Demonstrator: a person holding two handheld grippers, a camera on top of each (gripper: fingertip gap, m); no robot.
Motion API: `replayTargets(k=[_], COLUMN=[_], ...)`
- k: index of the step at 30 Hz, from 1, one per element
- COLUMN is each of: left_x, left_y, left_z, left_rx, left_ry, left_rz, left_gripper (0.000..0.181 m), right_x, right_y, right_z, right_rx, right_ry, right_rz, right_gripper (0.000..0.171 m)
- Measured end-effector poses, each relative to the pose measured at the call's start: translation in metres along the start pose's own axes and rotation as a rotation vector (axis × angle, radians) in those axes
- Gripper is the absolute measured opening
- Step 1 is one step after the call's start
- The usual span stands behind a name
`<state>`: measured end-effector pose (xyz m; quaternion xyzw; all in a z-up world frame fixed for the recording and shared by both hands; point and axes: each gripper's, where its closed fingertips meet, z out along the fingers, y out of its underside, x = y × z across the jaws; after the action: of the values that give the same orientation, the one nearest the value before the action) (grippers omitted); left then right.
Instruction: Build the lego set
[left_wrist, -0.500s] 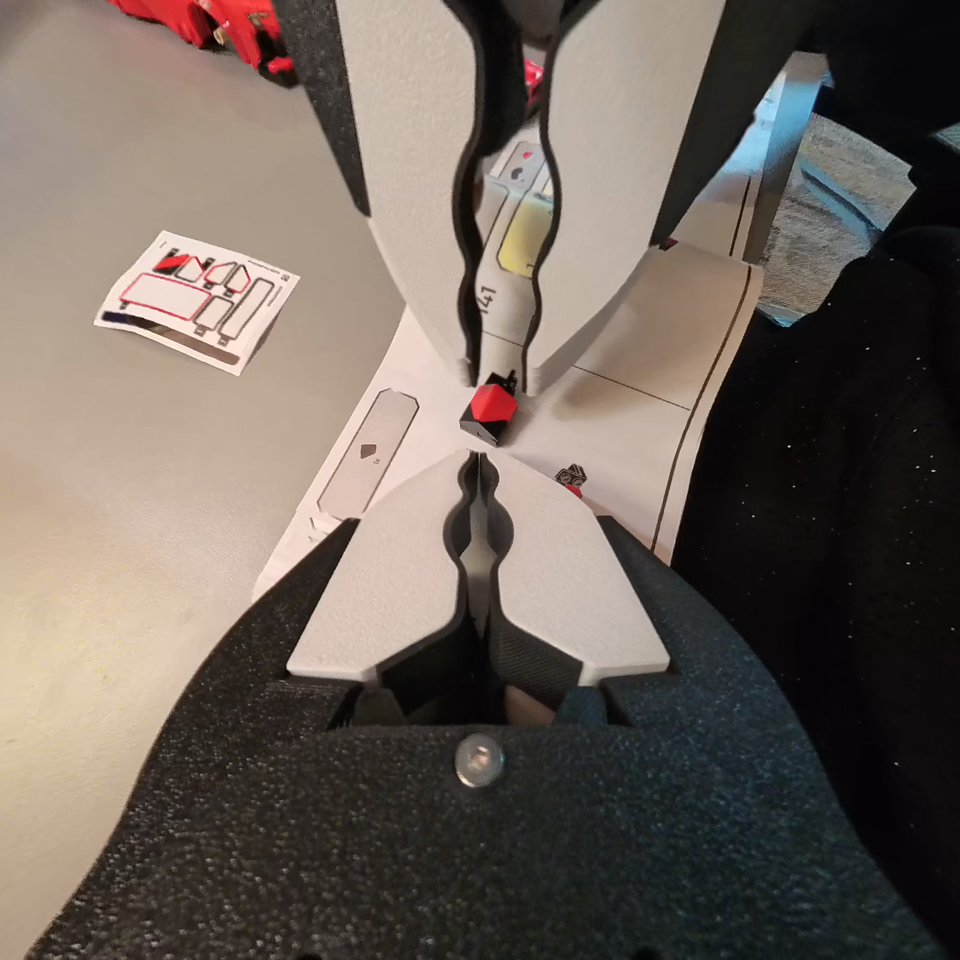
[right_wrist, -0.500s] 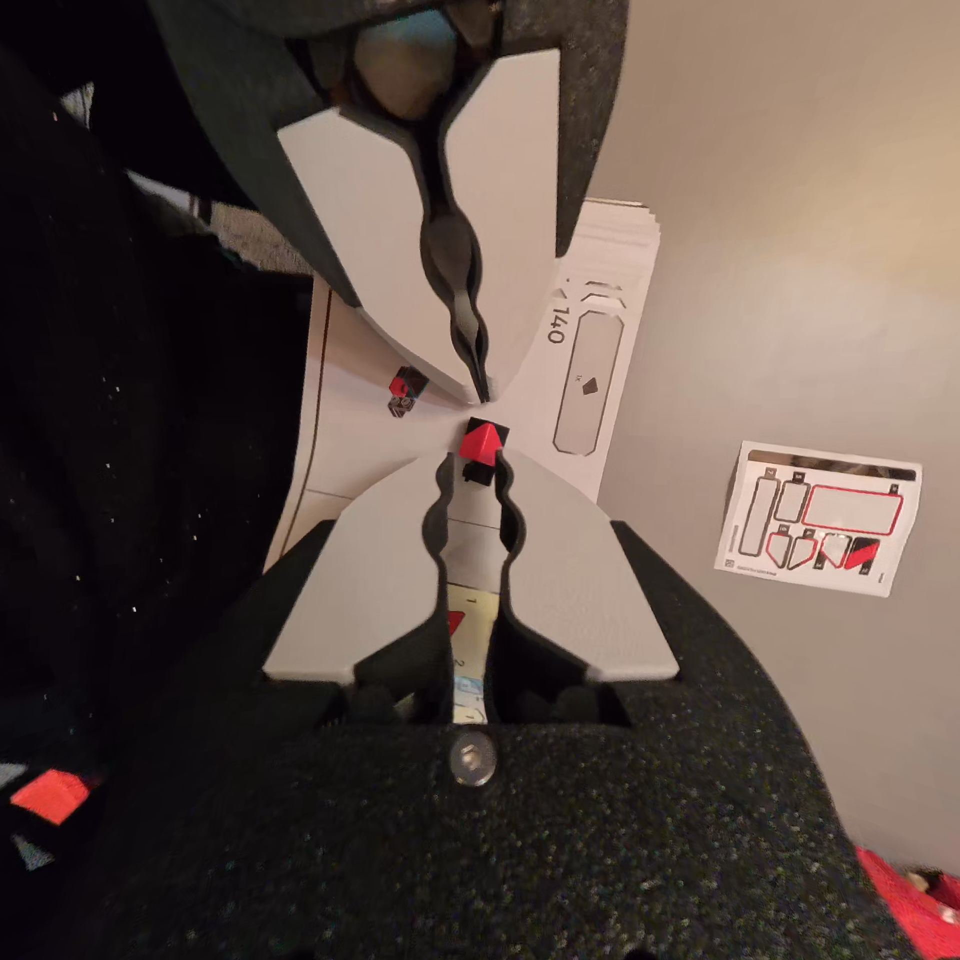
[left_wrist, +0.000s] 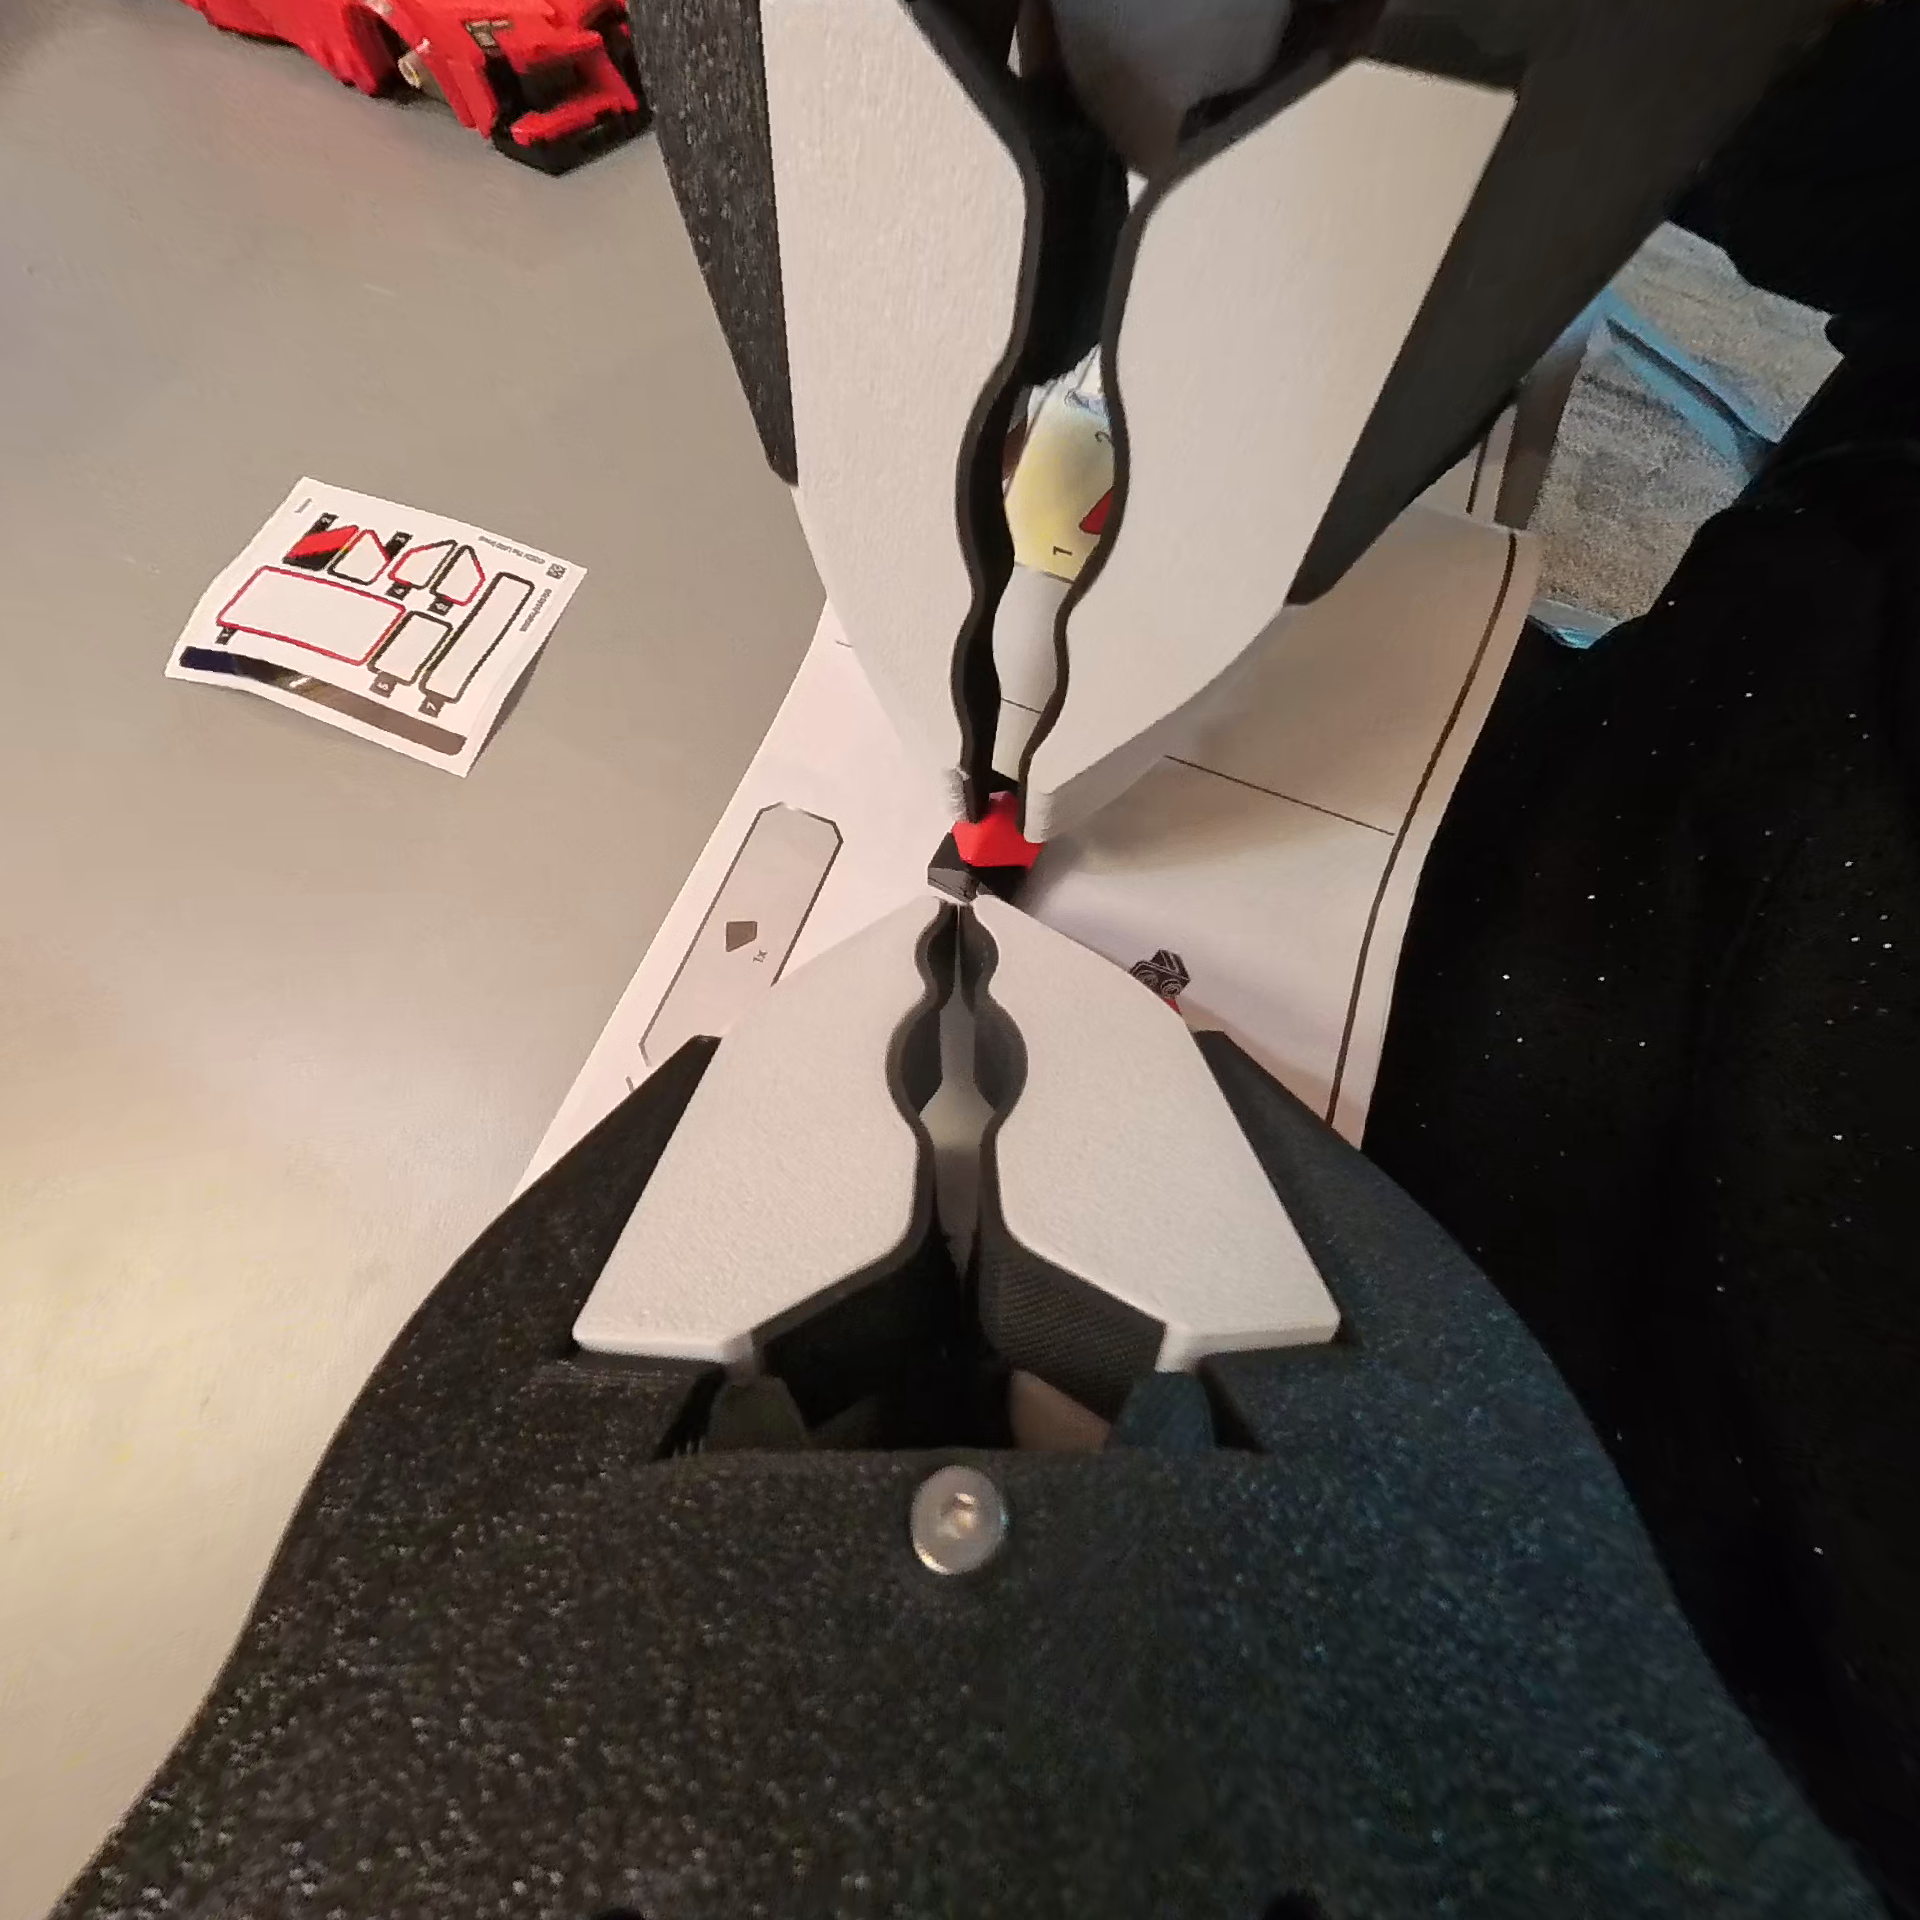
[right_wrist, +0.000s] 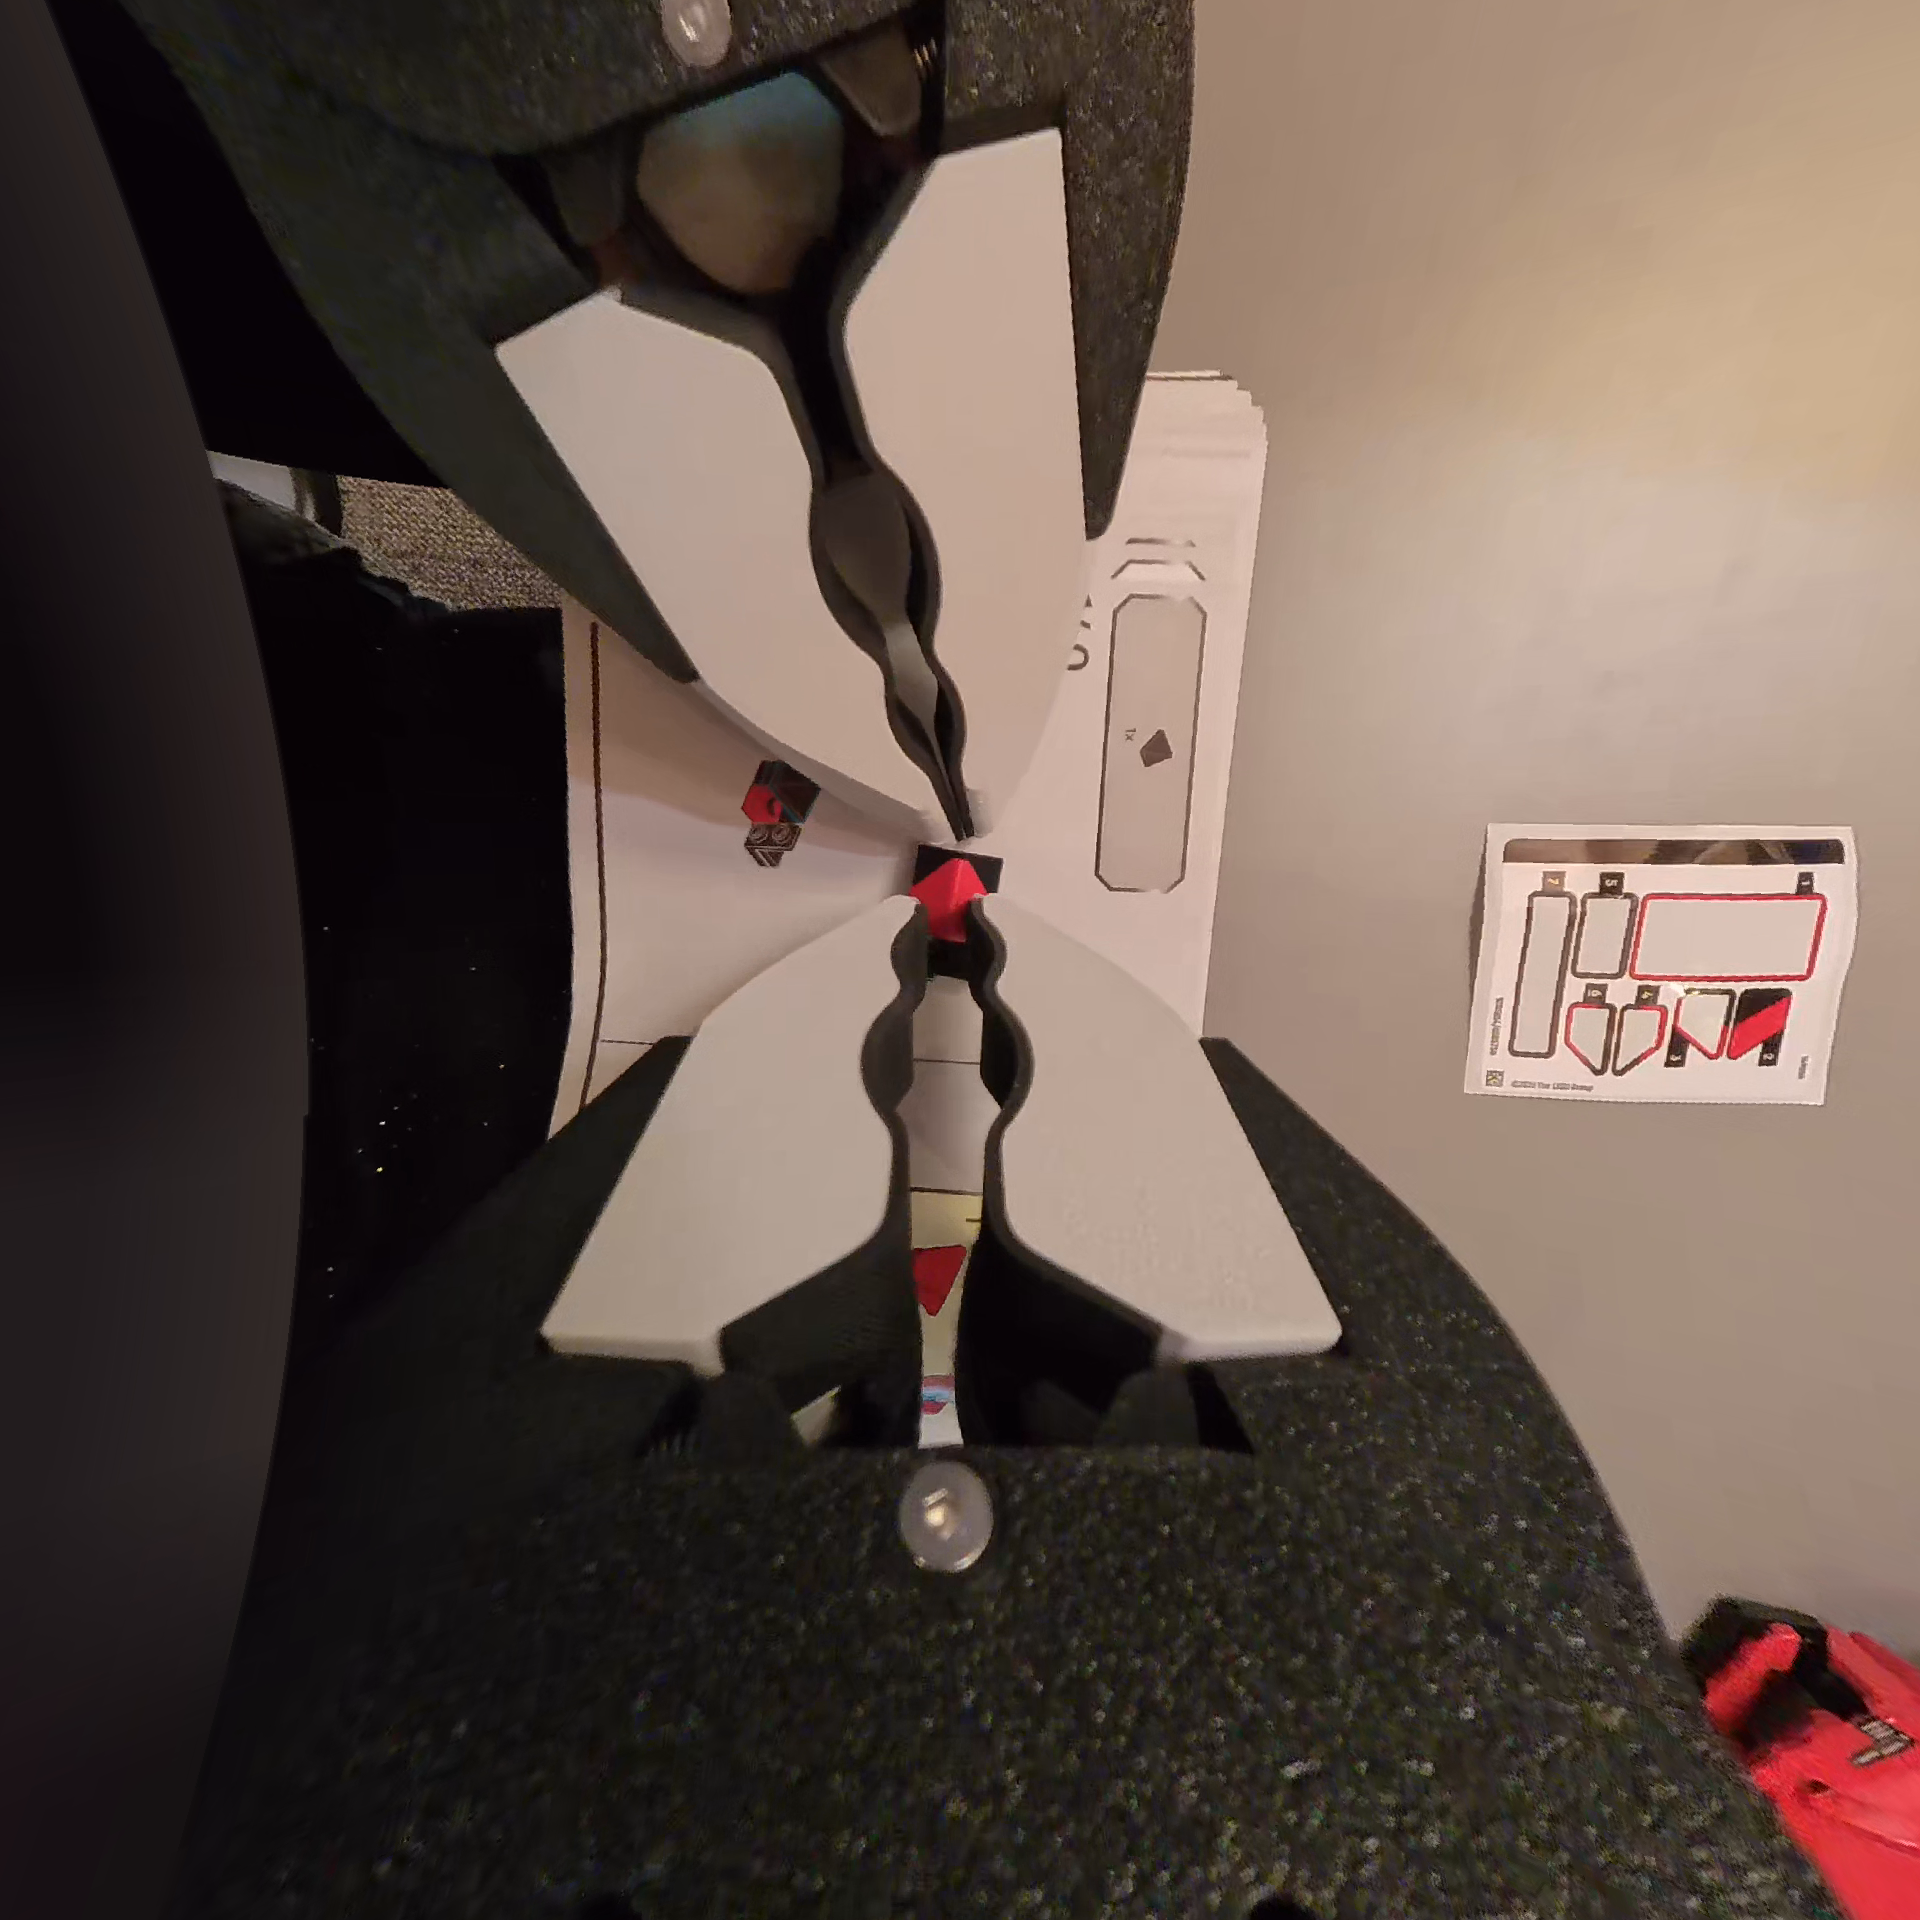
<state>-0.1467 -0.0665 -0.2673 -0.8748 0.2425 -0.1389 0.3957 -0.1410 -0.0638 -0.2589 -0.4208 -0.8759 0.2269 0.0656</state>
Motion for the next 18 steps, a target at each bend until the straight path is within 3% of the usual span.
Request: replayTargets(k=[8,18], left_x=[0.0003,0.0006], left_y=[0.0013,0.0014], left_z=[0.0012,0.0015], left_rx=[-0.009,-0.007], left_ry=[0.0,-0.005], left_rz=[0.002,-0.002], left_gripper=[0.0,0.0], right_x=[0.0002,0.0007], right_y=[0.0018,0.0018], right_z=[0.0029,0.0032], right_rx=[-0.03,0.069], right_ry=[0.064,0.077], right_rz=[0.026,0.141], right_gripper=[0.009,0.011])
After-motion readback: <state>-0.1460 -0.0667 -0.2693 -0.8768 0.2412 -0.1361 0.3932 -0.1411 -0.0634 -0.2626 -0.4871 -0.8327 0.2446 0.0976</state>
